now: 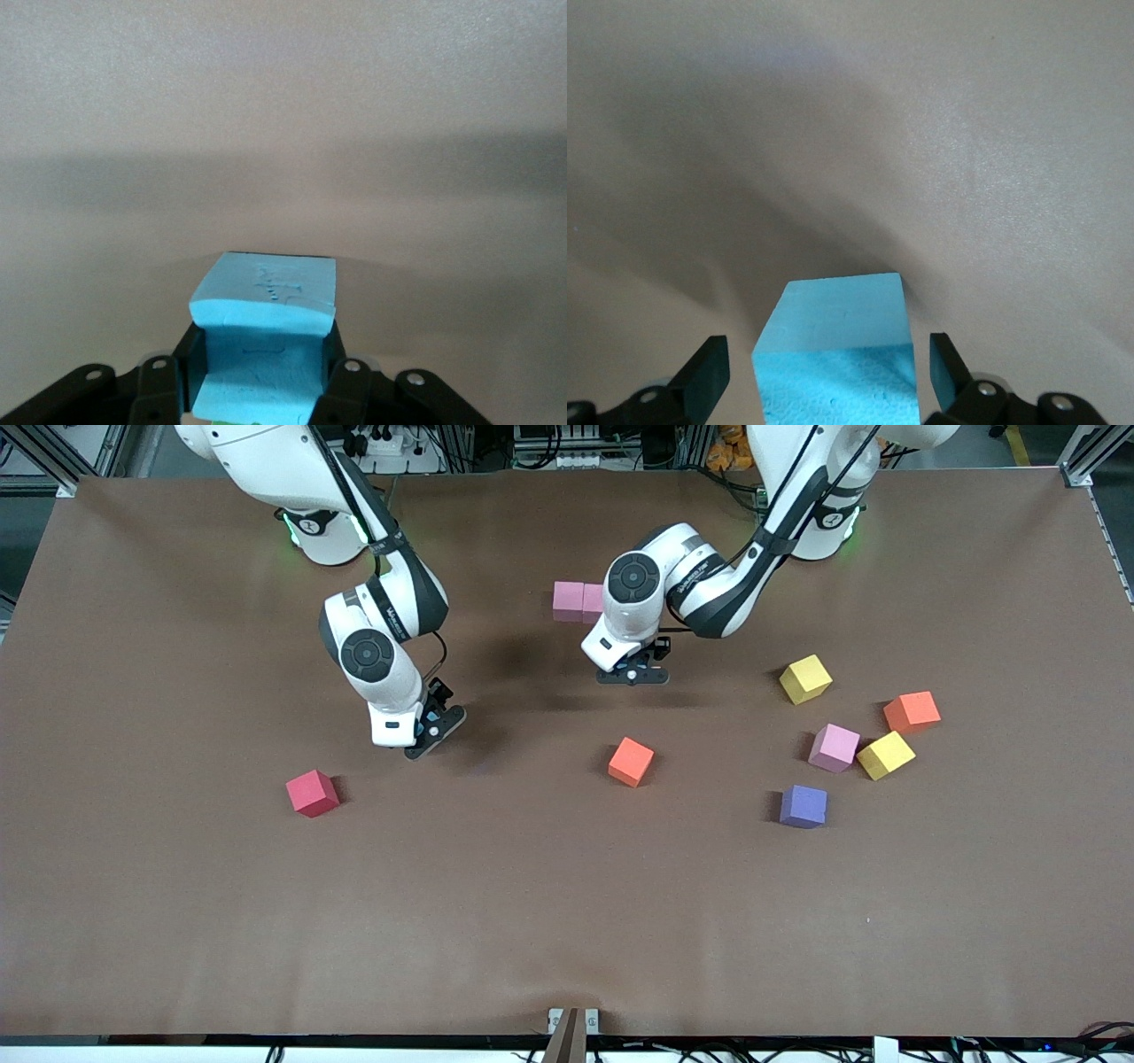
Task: Form number 2 with 11 blocks
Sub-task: 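Lower the teal cube under the green cube and open the left gripper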
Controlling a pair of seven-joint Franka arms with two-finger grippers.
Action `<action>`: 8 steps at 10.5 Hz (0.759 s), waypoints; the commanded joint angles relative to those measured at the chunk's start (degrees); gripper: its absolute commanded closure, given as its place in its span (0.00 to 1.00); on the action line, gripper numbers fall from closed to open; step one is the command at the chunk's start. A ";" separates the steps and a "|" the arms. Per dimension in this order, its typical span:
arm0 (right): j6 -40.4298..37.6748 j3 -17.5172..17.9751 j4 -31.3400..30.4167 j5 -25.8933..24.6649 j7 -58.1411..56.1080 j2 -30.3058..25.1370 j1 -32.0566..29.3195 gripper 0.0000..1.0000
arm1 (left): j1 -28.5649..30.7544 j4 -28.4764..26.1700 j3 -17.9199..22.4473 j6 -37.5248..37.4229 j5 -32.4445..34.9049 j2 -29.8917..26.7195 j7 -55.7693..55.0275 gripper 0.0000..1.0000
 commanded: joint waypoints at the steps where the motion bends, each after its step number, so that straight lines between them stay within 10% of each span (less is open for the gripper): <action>1: -0.15 0.07 -1.15 -0.07 -0.24 -1.68 0.14 0.00 | 0.02 0.43 -0.40 0.69 1.55 0.82 -1.65 0.52; 6: -0.24 -0.02 -1.15 -0.07 -0.32 -1.68 0.14 0.00 | -0.16 0.43 -0.92 1.22 1.55 1.79 -2.62 0.46; 8: -0.41 -0.02 -1.15 -0.07 -0.41 -1.86 0.14 0.00 | -0.07 0.43 -1.28 1.13 1.55 1.79 -3.32 0.26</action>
